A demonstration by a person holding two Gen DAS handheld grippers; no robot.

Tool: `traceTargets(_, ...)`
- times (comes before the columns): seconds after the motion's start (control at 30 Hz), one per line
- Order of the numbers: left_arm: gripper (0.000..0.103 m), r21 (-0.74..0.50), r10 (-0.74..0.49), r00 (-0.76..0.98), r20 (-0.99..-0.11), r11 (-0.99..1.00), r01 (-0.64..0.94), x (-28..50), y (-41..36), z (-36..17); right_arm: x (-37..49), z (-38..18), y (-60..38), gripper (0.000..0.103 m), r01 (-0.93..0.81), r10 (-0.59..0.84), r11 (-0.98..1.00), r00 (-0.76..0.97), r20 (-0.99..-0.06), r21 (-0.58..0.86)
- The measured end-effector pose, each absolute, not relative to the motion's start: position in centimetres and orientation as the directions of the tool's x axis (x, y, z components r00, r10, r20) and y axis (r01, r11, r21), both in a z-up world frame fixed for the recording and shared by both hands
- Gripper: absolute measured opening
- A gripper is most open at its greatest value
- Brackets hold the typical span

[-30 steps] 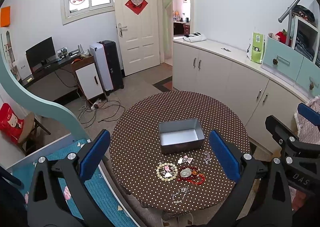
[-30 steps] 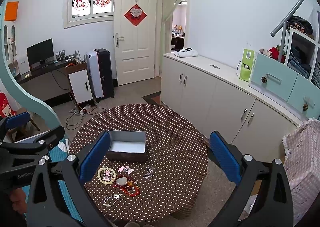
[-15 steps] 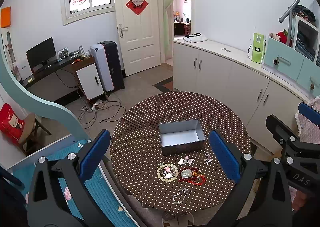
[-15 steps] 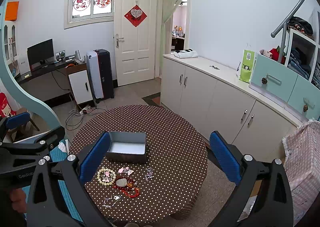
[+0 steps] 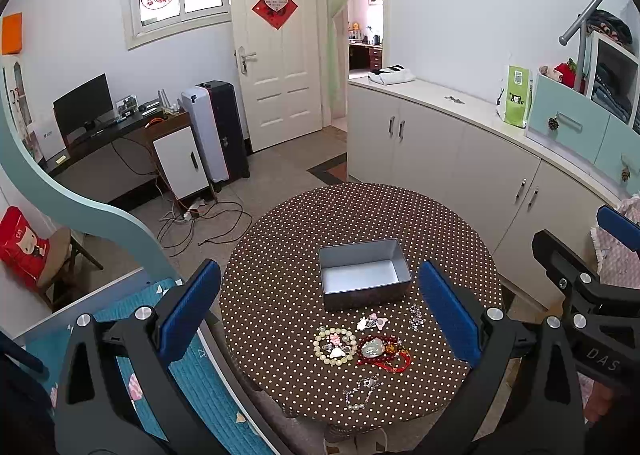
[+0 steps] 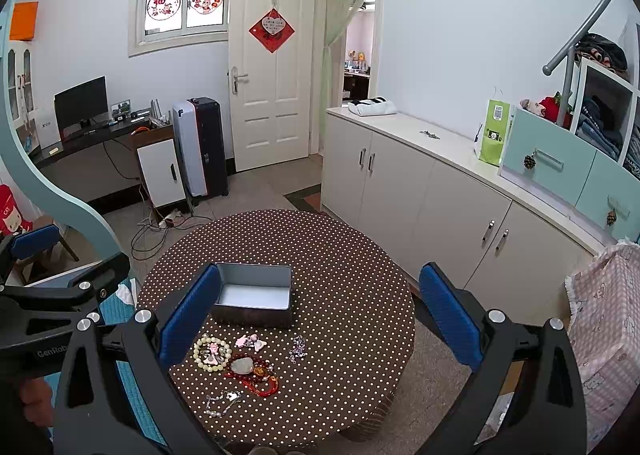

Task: Organize jewelry

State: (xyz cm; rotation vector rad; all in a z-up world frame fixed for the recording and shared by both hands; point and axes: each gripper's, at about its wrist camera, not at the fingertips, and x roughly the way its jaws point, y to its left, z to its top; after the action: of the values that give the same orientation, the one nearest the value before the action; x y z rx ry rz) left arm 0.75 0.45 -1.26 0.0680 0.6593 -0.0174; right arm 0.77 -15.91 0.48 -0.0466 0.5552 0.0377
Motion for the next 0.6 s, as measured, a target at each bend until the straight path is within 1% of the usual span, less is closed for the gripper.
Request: traceTargets(0.6, 0.098, 0.058, 0.01, 0.785, -0.619, 0.998, 0.033, 1.14, 0.28, -1.33, 1.54, 0.34, -16.17, 0.096, -0.057, 0.035, 0.998, 0.839, -0.542, -0.024)
